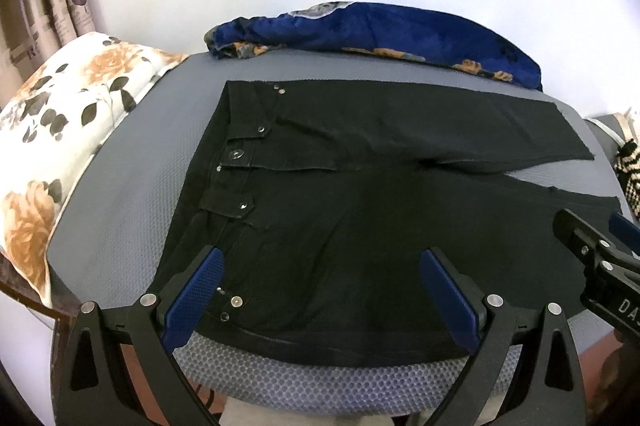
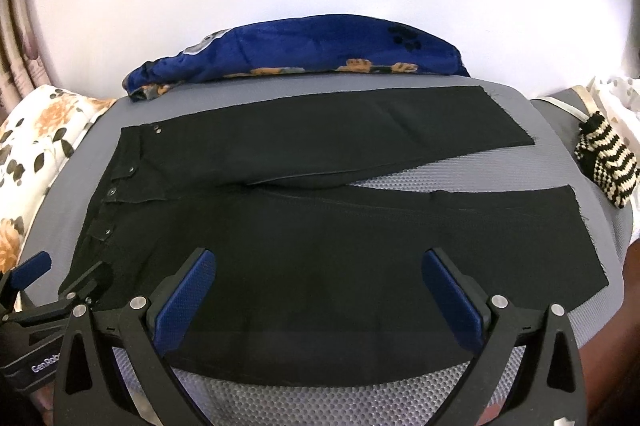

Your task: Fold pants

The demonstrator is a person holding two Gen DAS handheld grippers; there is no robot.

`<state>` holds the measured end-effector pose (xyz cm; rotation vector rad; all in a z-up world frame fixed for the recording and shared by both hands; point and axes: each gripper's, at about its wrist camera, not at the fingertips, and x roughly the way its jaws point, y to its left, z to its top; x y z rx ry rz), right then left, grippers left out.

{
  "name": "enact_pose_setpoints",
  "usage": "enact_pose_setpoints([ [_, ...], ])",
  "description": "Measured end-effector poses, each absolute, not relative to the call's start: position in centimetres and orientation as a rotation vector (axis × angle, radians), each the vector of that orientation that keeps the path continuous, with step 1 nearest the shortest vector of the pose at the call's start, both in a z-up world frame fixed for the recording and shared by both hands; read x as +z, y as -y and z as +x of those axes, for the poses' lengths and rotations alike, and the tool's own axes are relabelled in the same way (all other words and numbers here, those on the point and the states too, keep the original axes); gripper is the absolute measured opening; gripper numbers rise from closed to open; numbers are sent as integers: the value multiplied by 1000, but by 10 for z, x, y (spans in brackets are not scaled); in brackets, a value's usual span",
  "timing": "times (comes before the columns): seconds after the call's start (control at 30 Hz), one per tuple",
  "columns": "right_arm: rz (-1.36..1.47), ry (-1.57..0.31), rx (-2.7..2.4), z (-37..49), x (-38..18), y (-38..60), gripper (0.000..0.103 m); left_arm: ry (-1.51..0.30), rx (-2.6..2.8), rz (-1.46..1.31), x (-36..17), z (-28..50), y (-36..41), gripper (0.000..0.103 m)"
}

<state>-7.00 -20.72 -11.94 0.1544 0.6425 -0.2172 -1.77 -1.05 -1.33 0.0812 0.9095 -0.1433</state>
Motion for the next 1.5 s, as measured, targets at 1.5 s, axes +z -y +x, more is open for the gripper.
enact_pose_setpoints([
  [1.5,185,-586,-135,-69,-102,236,103,-943,-205,-32,6,36,-26,97],
])
